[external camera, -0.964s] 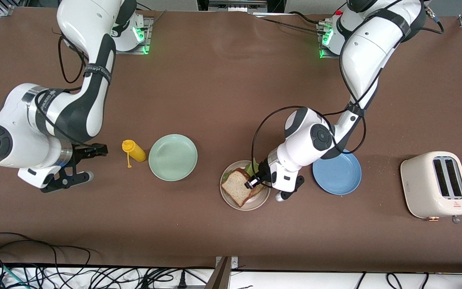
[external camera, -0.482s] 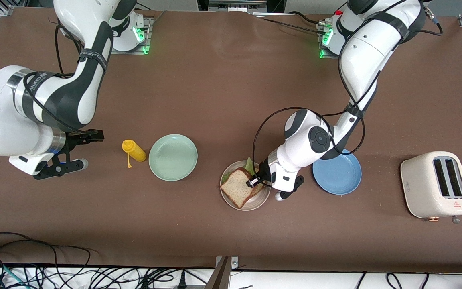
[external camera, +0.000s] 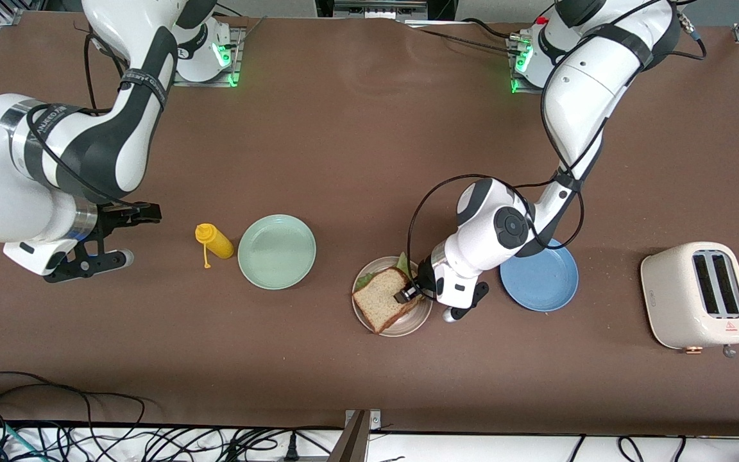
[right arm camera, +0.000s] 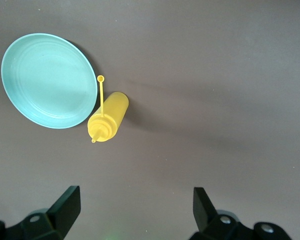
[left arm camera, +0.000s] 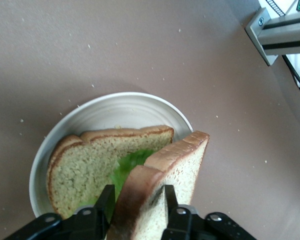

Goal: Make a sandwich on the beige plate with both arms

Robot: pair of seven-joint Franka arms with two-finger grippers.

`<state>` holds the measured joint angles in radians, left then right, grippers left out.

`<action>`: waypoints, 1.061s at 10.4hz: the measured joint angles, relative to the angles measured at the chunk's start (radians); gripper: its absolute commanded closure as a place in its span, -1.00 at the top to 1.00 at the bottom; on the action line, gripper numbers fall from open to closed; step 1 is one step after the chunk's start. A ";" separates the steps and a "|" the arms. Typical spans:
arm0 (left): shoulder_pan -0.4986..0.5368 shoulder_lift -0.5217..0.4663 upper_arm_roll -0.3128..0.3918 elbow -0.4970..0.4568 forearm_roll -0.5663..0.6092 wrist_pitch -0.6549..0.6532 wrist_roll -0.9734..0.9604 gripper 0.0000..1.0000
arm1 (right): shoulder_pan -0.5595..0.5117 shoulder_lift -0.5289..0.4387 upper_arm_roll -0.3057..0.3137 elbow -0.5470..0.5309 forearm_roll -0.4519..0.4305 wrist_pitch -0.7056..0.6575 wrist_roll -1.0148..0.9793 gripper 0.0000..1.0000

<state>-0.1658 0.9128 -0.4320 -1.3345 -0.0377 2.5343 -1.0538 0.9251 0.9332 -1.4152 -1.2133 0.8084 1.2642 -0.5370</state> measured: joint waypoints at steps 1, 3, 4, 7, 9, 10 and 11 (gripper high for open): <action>0.000 0.000 0.006 0.000 0.000 -0.002 0.000 0.43 | -0.002 -0.001 -0.002 0.000 0.000 0.000 0.000 1.00; 0.000 0.001 0.019 -0.001 0.000 -0.037 0.000 0.52 | -0.002 -0.004 -0.002 0.000 0.000 0.000 0.000 1.00; 0.000 0.002 0.026 -0.004 0.000 -0.053 0.000 0.58 | -0.004 -0.013 0.008 0.000 0.000 0.000 0.000 1.00; -0.001 0.003 0.048 -0.021 0.000 -0.071 0.000 0.70 | -0.049 -0.134 0.206 0.000 -0.156 0.046 0.095 1.00; -0.001 0.001 0.064 -0.022 0.000 -0.102 0.000 1.00 | -0.142 -0.262 0.441 -0.001 -0.345 0.080 0.199 1.00; 0.002 -0.006 0.073 -0.017 0.007 -0.116 0.001 1.00 | -0.220 -0.327 0.574 -0.003 -0.431 0.086 0.233 1.00; 0.006 -0.021 0.080 -0.010 0.031 -0.135 0.002 1.00 | -0.305 -0.381 0.699 -0.006 -0.503 0.088 0.254 1.00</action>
<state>-0.1594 0.8920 -0.3518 -1.3448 -0.0070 2.3993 -1.0522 0.6198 0.5519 -0.7165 -1.2188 0.3057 1.3520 -0.2834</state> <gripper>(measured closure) 0.044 0.000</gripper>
